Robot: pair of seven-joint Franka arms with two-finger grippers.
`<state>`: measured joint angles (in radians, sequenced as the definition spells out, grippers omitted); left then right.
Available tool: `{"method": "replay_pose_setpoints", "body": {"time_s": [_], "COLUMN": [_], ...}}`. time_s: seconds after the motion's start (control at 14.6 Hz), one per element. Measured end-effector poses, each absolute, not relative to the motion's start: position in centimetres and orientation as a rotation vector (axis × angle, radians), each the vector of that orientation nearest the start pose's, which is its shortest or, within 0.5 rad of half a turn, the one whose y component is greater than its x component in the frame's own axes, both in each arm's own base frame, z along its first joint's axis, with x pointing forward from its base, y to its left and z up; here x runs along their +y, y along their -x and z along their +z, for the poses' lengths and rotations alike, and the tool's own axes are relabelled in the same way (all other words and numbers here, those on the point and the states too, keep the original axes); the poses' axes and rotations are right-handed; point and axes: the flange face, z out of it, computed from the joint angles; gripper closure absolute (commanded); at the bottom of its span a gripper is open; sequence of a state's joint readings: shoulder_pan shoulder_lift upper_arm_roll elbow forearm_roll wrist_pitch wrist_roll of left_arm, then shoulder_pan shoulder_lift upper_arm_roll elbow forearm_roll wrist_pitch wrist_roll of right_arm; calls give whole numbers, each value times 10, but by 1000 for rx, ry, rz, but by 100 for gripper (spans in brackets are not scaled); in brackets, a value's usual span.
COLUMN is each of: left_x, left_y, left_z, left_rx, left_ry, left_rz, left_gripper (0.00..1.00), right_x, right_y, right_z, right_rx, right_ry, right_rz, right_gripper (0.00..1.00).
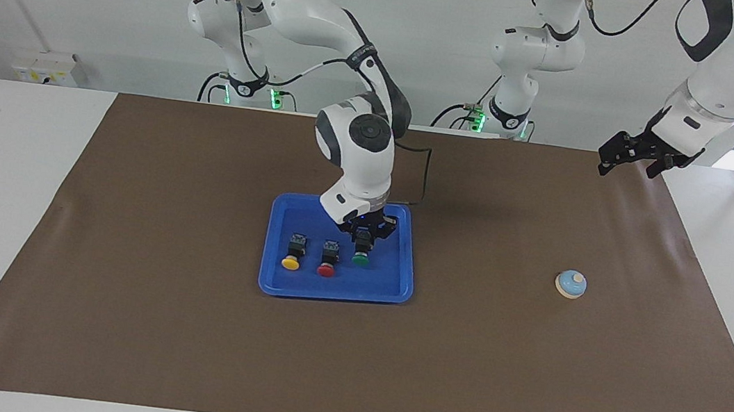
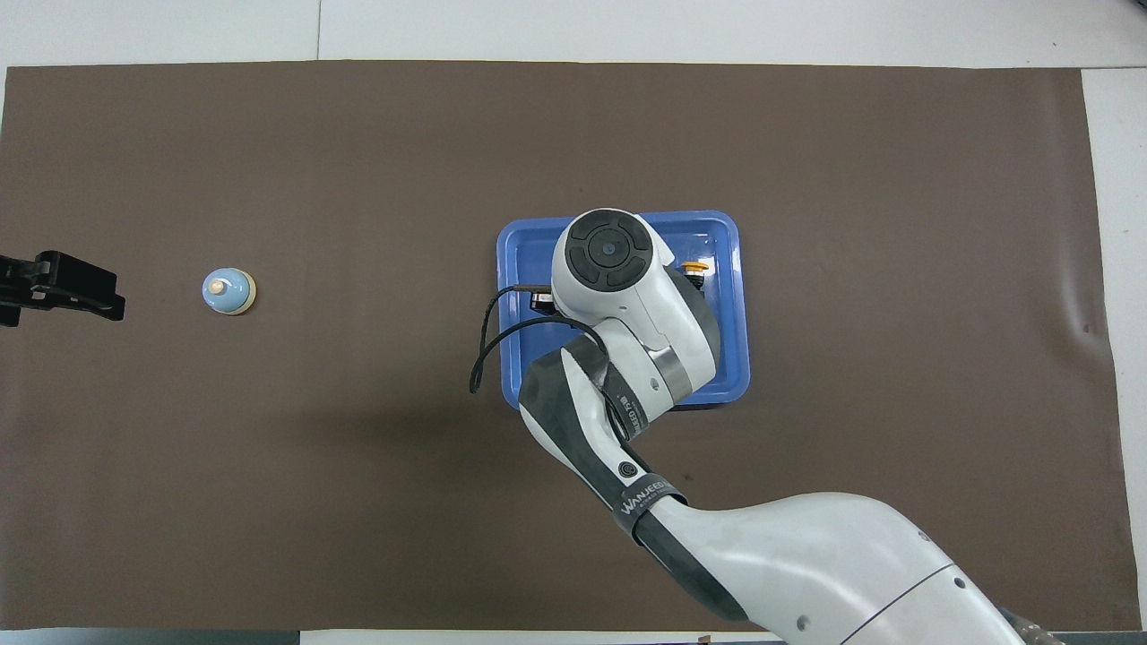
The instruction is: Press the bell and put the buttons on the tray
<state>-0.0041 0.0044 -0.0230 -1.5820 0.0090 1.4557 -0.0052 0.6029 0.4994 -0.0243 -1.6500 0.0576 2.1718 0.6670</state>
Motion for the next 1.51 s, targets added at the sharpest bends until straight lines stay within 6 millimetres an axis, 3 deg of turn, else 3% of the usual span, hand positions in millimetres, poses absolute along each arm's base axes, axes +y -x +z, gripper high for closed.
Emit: {"method": "replay_pose_setpoints", "body": {"time_s": [0.21, 0.34, 0.41, 0.55, 0.68, 0.82, 0.96, 1.16, 1.37, 1.51], "left_x": [-14, -14, -14, -14, -14, -14, -14, -14, -14, -14], "left_y": [-542, -542, -542, -542, -542, -542, -542, -542, -542, -542], "left_z": [608, 608, 608, 608, 608, 608, 608, 608, 608, 608], "left_rx": [33, 33, 33, 33, 33, 33, 33, 33, 33, 33], "left_ry": [3124, 3124, 3124, 3124, 3124, 3124, 3124, 3124, 3124, 3124], "left_rz": [204, 204, 204, 204, 204, 204, 204, 204, 204, 204], "left_gripper": [0, 0, 0, 0, 0, 0, 0, 0, 0, 0], "right_x": [374, 371, 369, 352, 308, 246, 184, 118, 78, 46], "right_y": [-569, -573, -577, -587, -592, -596, -596, -582, -560, -553], "right_z": [323, 336, 350, 398, 455, 506, 542, 577, 602, 609], "right_rx": [188, 197, 204, 230, 192, 109, 44, -1, 9, -6], "right_ry": [3092, 3099, 3101, 3080, 3074, 3079, 3084, 3086, 3085, 3089], "right_rz": [-2, 14, 12, -48, -77, -84, -87, -89, -89, -72], "right_gripper": [0, 0, 0, 0, 0, 0, 0, 0, 0, 0]}}
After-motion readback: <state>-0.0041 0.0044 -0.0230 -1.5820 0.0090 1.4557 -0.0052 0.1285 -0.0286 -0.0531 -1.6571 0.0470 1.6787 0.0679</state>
